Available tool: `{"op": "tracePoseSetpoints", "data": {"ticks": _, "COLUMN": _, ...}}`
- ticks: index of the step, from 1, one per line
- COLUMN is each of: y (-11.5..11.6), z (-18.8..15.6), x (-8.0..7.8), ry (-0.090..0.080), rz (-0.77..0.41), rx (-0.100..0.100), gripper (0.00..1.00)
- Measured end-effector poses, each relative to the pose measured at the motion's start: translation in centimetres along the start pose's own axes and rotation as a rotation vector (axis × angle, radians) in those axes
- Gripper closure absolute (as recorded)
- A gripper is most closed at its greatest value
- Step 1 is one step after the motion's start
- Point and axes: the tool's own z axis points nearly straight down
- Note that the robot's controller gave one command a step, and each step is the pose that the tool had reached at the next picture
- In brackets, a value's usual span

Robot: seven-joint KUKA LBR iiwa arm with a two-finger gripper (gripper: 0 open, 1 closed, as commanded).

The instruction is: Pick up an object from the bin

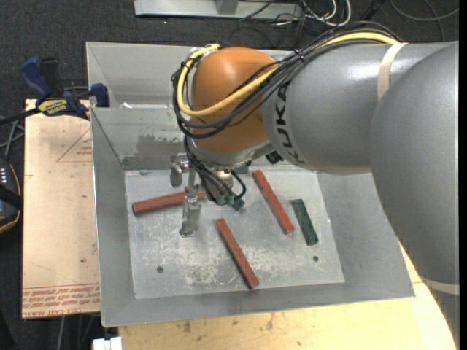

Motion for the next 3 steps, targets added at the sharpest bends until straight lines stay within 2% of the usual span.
{"op": "tracePoseSetpoints", "data": {"ticks": 1, "y": -1.3, "z": 1.1, "x": 1.3, "ry": 0.003, "rz": 0.109, "rx": 0.002, "gripper": 0.0}}
{"op": "tracePoseSetpoints", "data": {"ticks": 2, "y": -0.8, "z": 6.2, "x": -2.3, "ry": -0.01, "rz": 0.128, "rx": -0.003, "gripper": 0.0}}
{"op": "tracePoseSetpoints", "data": {"ticks": 3, "y": -2.7, "z": 11.5, "x": -4.3, "ry": -0.002, "rz": -0.105, "rx": -0.001, "gripper": 1.0}}
